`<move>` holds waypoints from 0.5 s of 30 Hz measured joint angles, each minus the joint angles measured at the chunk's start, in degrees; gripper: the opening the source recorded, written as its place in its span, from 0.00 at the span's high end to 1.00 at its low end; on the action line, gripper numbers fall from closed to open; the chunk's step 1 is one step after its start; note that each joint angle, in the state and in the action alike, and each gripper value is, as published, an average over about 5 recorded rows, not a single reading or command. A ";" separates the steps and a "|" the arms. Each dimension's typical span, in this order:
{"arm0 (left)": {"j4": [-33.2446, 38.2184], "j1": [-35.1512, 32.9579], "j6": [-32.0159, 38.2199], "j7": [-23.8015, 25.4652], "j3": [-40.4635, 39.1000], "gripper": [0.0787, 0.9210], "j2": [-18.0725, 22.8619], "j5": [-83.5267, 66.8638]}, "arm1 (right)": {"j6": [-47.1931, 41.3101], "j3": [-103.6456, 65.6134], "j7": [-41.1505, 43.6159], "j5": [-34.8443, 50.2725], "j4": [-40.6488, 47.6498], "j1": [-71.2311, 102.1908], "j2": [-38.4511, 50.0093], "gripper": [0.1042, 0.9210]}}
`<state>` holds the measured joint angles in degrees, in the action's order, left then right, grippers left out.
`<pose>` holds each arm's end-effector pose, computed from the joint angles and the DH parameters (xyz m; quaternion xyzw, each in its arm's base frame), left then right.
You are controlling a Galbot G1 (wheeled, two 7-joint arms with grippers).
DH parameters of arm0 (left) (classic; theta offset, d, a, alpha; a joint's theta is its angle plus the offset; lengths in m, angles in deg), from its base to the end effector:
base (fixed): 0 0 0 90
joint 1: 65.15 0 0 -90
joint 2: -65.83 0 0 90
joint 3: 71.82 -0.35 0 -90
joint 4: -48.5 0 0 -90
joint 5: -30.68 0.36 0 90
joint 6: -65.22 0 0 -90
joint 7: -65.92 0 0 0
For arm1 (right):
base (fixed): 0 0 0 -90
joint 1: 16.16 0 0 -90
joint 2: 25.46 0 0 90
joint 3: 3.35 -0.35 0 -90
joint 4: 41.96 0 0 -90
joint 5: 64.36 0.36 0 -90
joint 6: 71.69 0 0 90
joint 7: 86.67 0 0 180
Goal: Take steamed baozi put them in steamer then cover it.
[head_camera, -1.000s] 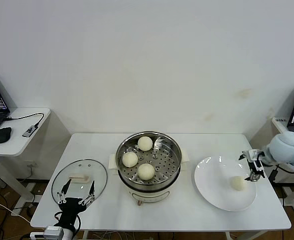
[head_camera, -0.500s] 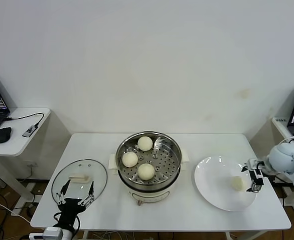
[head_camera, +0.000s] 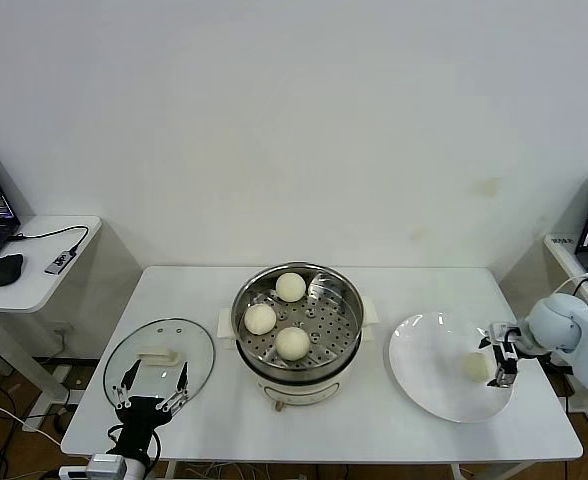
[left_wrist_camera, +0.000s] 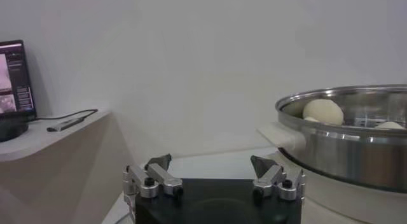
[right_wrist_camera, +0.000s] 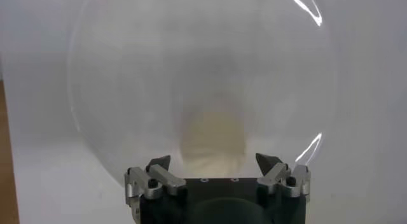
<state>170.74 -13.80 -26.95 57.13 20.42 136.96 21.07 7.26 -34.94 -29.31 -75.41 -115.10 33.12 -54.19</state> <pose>0.1467 0.0623 -0.3038 0.0027 -0.9950 -0.0688 0.0721 0.4472 -0.2574 -0.2429 0.4281 -0.5810 0.5260 0.4500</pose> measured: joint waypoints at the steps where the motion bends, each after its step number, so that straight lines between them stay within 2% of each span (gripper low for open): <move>1: -0.02 0.02 0.00 0.00 -0.02 0.12 0.03 0.02 | -0.03 -0.07 -0.04 -0.07 0.17 0.10 -0.22 0.13; 10: -0.15 0.01 0.04 0.00 -0.03 0.12 0.09 0.06 | -0.14 -0.59 -0.09 -1.06 1.12 0.27 -1.13 0.26; 15: -0.14 0.05 0.04 -0.01 0.00 0.12 0.15 0.05 | -0.28 -0.66 0.06 -1.21 0.89 0.05 -1.11 0.37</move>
<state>170.60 -13.74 -26.90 57.12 20.42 137.11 21.12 6.99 -35.60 -29.25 -76.62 -114.21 33.17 -55.30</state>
